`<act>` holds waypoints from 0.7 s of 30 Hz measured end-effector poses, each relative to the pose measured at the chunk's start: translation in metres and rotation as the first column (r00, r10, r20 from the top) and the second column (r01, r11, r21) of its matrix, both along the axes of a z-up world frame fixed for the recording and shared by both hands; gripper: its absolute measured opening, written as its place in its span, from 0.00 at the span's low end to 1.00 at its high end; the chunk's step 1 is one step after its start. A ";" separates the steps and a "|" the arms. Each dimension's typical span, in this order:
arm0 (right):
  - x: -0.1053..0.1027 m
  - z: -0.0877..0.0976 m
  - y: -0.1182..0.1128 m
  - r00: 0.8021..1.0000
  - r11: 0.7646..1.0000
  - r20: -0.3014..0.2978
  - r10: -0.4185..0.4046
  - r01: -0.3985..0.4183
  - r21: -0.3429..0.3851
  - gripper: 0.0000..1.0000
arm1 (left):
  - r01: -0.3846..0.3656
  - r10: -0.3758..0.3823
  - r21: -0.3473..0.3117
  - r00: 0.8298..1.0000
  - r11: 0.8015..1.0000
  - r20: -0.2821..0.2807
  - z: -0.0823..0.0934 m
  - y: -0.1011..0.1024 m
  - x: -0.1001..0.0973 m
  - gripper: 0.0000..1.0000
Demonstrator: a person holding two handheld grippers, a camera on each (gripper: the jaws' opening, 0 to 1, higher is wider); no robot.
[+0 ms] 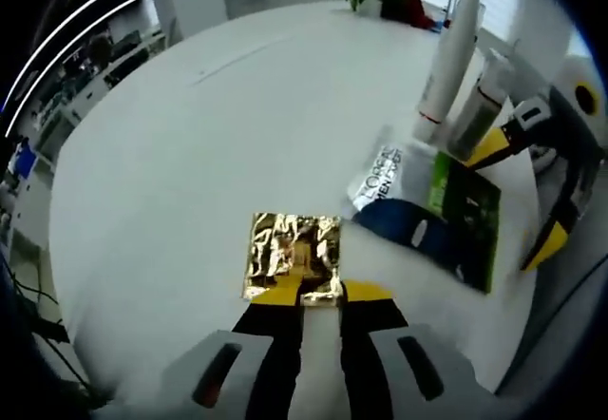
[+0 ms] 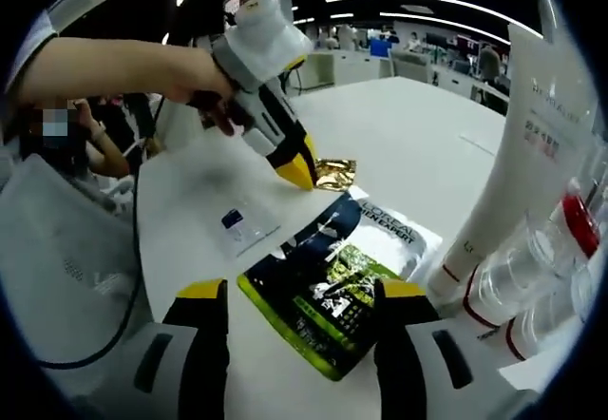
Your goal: Arrange the skincare products in the storage area until every visible bottle or jar stands upright without overlapping.
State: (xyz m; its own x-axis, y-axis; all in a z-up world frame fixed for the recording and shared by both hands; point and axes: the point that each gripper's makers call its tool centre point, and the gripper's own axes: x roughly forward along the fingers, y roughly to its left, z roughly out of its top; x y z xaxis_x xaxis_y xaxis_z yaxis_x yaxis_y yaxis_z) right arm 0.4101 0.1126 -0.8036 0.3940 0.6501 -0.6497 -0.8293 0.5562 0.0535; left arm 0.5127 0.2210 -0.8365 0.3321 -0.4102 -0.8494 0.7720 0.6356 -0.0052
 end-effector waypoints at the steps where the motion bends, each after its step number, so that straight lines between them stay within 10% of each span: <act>1: 0.000 0.000 -0.001 1.000 1.000 0.003 -0.002 0.002 -0.003 0.63 | -0.002 0.002 0.003 1.000 1.000 0.008 0.000 0.000 0.001 0.07; 6: -0.001 0.004 -0.005 1.000 1.000 0.008 -0.004 0.004 0.001 0.64 | -0.005 0.004 0.041 1.000 0.999 0.023 0.006 0.005 0.006 0.40; 16: -0.003 0.007 -0.001 1.000 1.000 0.001 -0.006 0.006 0.020 0.65 | -0.120 0.118 0.079 0.993 0.990 0.027 0.002 0.030 0.036 0.66; 21: -0.004 0.004 -0.002 1.000 1.000 -0.004 -0.005 0.005 0.017 0.65 | -0.126 0.128 0.078 0.992 0.989 -0.014 -0.001 0.031 0.035 0.62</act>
State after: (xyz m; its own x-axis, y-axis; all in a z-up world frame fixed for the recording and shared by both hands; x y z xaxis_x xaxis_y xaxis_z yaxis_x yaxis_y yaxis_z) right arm 0.4062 0.1111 -0.7994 0.3950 0.6591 -0.6399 -0.8261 0.5595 0.0664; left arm 0.5478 0.2524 -0.8379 0.3608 -0.2990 -0.8834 0.6852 0.7276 0.0336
